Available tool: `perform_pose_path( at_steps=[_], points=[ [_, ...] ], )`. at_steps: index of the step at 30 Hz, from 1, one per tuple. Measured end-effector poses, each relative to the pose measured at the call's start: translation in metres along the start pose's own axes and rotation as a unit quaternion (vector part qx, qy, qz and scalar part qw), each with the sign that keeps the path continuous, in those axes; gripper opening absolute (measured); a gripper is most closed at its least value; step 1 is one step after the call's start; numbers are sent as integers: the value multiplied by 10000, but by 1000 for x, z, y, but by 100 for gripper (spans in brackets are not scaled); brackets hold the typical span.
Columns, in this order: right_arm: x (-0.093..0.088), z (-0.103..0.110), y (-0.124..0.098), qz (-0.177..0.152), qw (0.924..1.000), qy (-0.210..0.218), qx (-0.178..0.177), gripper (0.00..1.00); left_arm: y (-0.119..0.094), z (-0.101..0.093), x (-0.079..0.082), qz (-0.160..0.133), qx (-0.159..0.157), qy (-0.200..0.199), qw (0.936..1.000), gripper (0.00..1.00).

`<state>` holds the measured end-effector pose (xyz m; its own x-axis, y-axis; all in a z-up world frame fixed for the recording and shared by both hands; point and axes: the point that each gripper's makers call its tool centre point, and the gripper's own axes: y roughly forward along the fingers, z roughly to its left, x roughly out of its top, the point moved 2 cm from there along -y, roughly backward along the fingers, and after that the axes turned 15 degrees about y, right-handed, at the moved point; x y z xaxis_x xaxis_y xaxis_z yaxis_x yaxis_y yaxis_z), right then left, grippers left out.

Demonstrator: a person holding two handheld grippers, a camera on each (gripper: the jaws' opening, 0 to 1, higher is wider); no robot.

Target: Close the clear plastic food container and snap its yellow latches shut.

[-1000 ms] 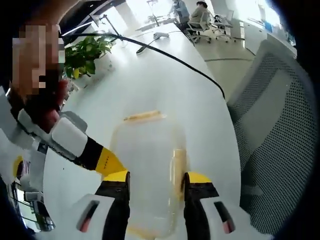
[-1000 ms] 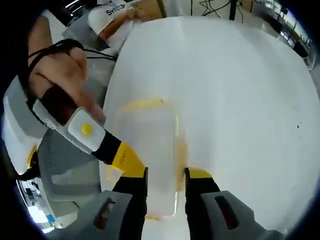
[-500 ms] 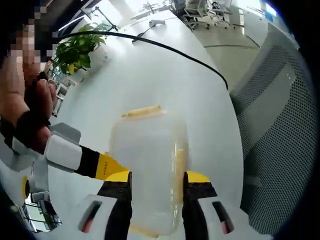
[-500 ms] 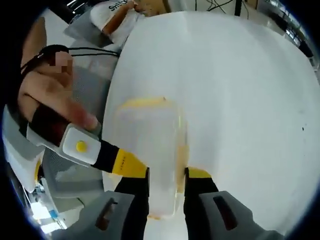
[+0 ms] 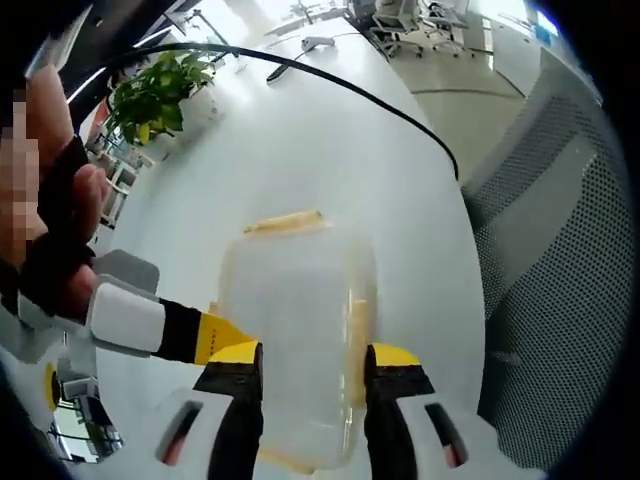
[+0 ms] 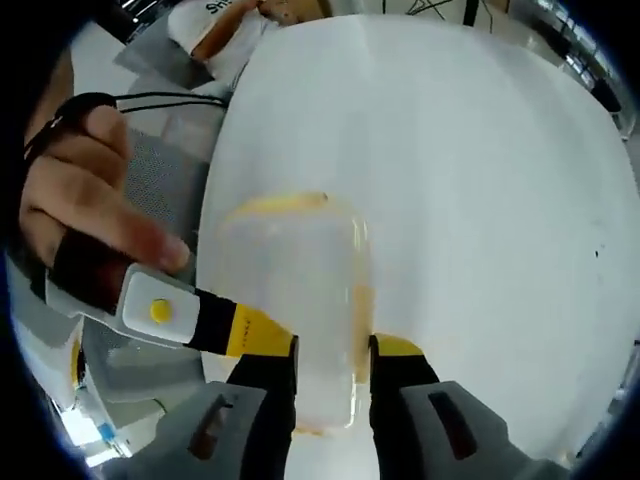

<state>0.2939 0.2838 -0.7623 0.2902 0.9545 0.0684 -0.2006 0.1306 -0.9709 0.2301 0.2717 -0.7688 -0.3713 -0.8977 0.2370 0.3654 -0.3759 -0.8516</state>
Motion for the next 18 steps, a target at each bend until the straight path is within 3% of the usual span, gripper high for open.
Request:
perform_pose_path(
  at_steps=[4, 8, 10, 15, 18],
  points=[
    [0, -1, -1, -120, 9999, 22, 23, 25, 0, -1, 1, 67, -1, 49, 10000, 35],
    [0, 1, -3, -256, 9995, -5, -203, 24, -4, 2, -1, -30, -189, 71, 9998, 35],
    [1, 0, -4, -337, 9986, -37, -409, 23, -4, -4, 1, -104, -489, 31, 9987, 41],
    [-2, -1, -6, -629, 9961, 82, -611, 21, -6, -7, 3, 4, -758, 186, 9970, 50],
    [-3, -5, -10, -1144, 9893, 340, -841, 21, -6, -17, 8, -139, -925, -56, 9956, 64]
  ],
)
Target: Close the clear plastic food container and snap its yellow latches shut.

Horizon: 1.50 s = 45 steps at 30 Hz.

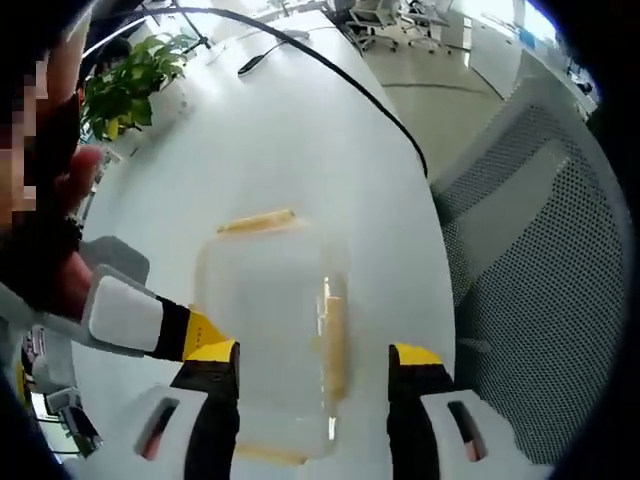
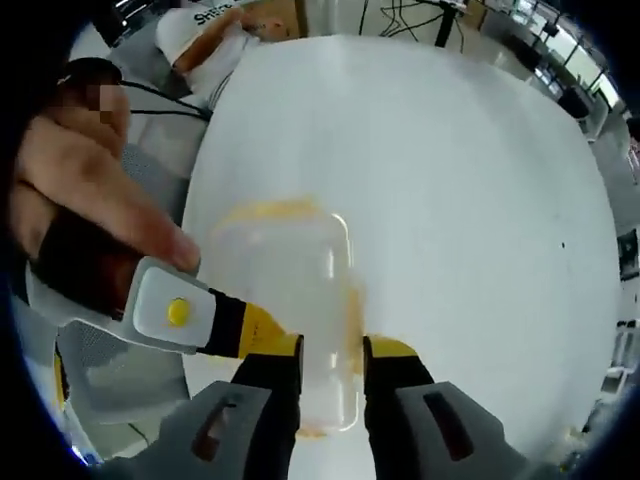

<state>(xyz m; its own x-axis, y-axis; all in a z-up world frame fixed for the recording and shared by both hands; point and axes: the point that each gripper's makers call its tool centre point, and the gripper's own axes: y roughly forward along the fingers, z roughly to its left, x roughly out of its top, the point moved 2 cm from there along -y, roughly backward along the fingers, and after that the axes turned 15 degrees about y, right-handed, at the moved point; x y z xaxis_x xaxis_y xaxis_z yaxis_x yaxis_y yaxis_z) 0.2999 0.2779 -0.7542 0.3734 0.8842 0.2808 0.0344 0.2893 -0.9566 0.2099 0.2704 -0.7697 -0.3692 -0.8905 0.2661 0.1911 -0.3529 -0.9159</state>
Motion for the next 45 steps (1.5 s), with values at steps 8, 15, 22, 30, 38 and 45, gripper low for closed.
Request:
perform_pose_path(
  at_steps=[8, 15, 22, 30, 38, 45],
  points=[
    [-30, -6, -18, -873, 9943, 617, 20, 51, 0, -27, 2, -160, -397, 245, 9988, 100],
    [-59, 25, -10, -838, 9961, 254, 121, 84, -1, -24, 4, -252, -390, 100, 9989, 99],
    [-54, 30, -7, -1110, 9937, 117, -40, 87, -3, -8, -6, 128, -94, 174, 9997, 83],
    [-57, 26, -3, -902, 9959, -8, 4, 84, -9, 7, -31, 369, 104, -179, 9991, 87],
    [-59, 29, 0, -811, 9966, -118, -14, 85, -3, 20, -53, 629, 185, -331, 9973, 88],
    [-65, 26, 5, -675, 9975, -211, -79, 84, 2, 23, -58, 658, 172, -173, 9975, 86]
  ],
)
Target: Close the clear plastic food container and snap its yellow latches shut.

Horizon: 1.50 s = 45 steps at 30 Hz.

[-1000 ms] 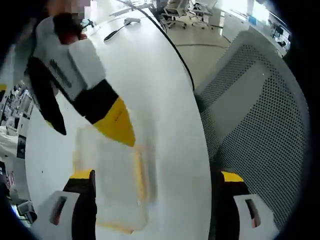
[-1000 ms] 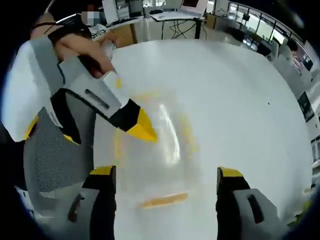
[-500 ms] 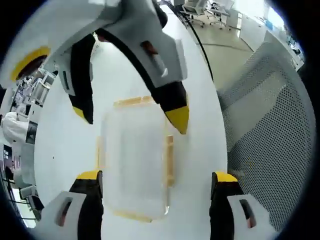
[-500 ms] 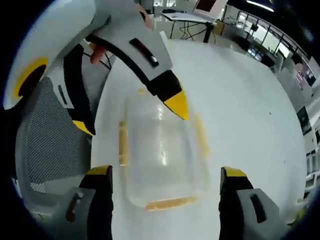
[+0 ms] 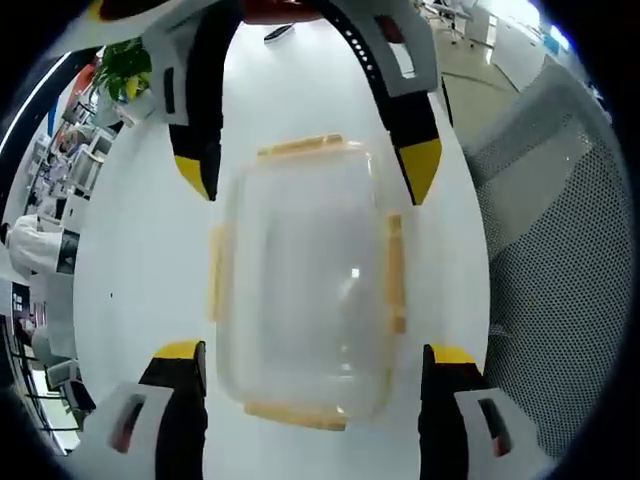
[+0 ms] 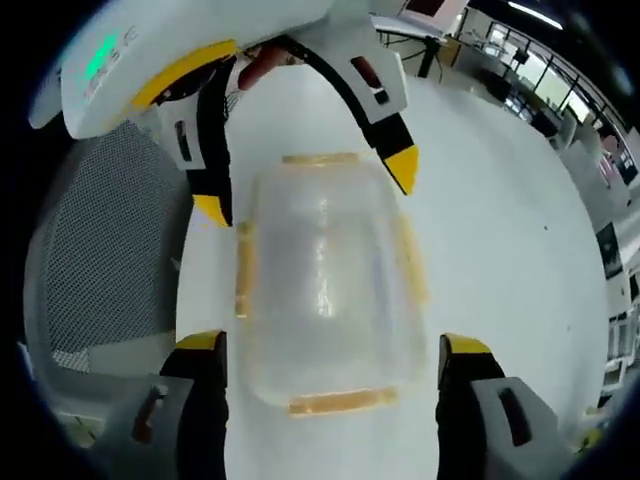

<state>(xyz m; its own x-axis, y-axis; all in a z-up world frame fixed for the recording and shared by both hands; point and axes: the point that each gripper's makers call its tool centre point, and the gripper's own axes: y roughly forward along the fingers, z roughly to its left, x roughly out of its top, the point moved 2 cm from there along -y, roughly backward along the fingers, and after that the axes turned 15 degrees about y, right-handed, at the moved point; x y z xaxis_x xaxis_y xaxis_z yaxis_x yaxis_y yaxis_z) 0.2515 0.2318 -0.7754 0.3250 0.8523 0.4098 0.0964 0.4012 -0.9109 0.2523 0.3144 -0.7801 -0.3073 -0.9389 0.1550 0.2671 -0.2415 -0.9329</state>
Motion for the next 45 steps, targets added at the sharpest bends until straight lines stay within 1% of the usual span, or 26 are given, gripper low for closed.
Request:
perform_pose_path(
  at_steps=[3, 6, 7, 8, 9, 10, 15, 18, 19, 23, 28, 30, 34, 38, 45],
  points=[
    [-2, 1, 3, 27, 10000, 11, 26, 83, 3, 3, 0, 9, -12, 0, 10000, 85],
    [-7, 1, 6, 138, 9999, -31, 19, 82, 7, 1, 2, 4, -112, 20, 9999, 85],
    [-7, 2, 6, 138, 9999, -29, 24, 83, 8, 1, 2, 20, -115, 44, 9999, 85],
    [-6, 1, 6, 84, 10000, 27, 42, 83, 10, -1, 2, 41, -191, 113, 9997, 84],
    [-6, 1, 6, 74, 9999, 52, 47, 83, 11, -2, 0, 130, -271, 80, 9995, 84],
    [-6, 0, 6, 84, 10000, 26, 36, 82, 12, -1, -1, 150, -262, 45, 9995, 83],
    [-8, -1, 6, 207, 9997, -102, -1, 76, 15, 2, 0, 107, -304, -38, 9995, 82],
    [-7, -1, 6, 261, 9996, -103, 52, 75, 16, 6, 0, 105, -361, -53, 9993, 79],
    [-7, -2, 6, 281, 9995, -84, 67, 75, 16, 4, 1, 81, -414, -115, 9990, 79],
    [-7, -4, 7, 404, 9991, -66, 122, 74, 17, 5, 1, 89, -501, -117, 9986, 79],
    [-8, -4, 7, 343, 9993, -97, 121, 74, 19, 3, 1, 249, -484, -44, 9985, 79],
    [-8, -4, 7, 315, 9994, -91, 86, 74, 18, 4, 1, 260, -474, -38, 9985, 79],
    [-8, -3, 7, 267, 9996, -62, 83, 74, 17, 4, 0, 164, -443, -70, 9989, 79],
    [-5, -1, 10, 332, 9994, -65, 66, 74, 17, 3, -2, 117, -409, -88, 9991, 79],
    [2, 1, 13, 287, 9995, -59, 70, 74, 15, 0, -11, 79, -354, -120, 9993, 79]
  ],
)
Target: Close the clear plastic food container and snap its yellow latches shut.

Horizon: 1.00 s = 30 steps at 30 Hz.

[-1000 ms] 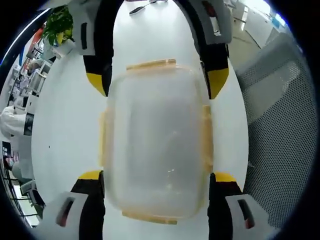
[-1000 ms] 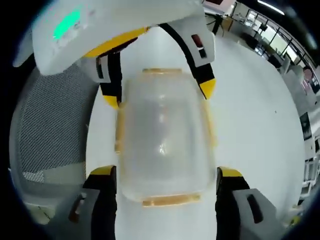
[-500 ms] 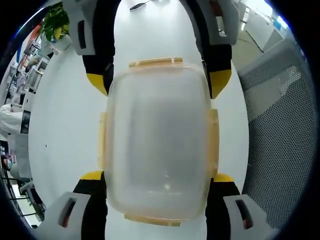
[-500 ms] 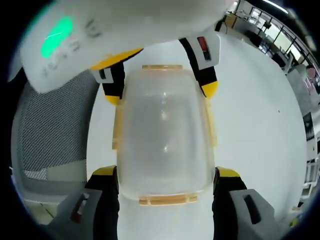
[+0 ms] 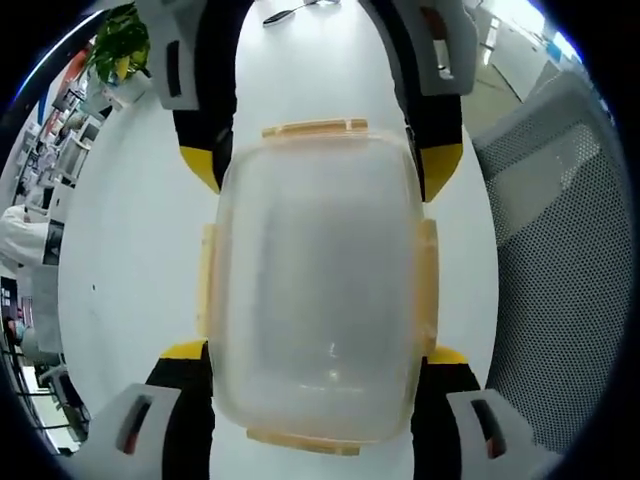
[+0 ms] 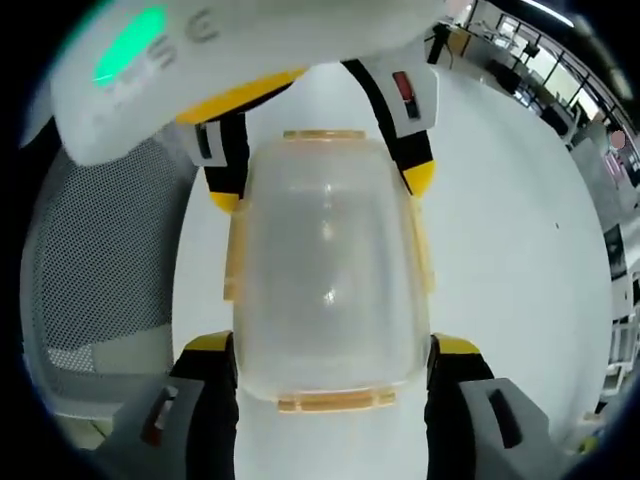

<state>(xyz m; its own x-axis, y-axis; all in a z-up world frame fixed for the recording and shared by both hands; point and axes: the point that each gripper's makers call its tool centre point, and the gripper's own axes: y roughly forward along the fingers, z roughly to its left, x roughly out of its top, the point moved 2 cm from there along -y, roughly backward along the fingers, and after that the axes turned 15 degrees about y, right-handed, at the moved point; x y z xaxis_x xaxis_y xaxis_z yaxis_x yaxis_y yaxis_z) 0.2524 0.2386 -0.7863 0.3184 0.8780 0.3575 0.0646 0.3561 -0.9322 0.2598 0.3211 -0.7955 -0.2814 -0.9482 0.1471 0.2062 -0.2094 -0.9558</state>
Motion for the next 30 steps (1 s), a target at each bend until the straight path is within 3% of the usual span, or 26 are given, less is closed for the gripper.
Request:
perform_pose_path(
  at_steps=[30],
  points=[
    [53, -4, 20, -69, 10000, -48, 35, 75, -5, 7, -55, 26, 43, -107, 9999, 80]
  ],
)
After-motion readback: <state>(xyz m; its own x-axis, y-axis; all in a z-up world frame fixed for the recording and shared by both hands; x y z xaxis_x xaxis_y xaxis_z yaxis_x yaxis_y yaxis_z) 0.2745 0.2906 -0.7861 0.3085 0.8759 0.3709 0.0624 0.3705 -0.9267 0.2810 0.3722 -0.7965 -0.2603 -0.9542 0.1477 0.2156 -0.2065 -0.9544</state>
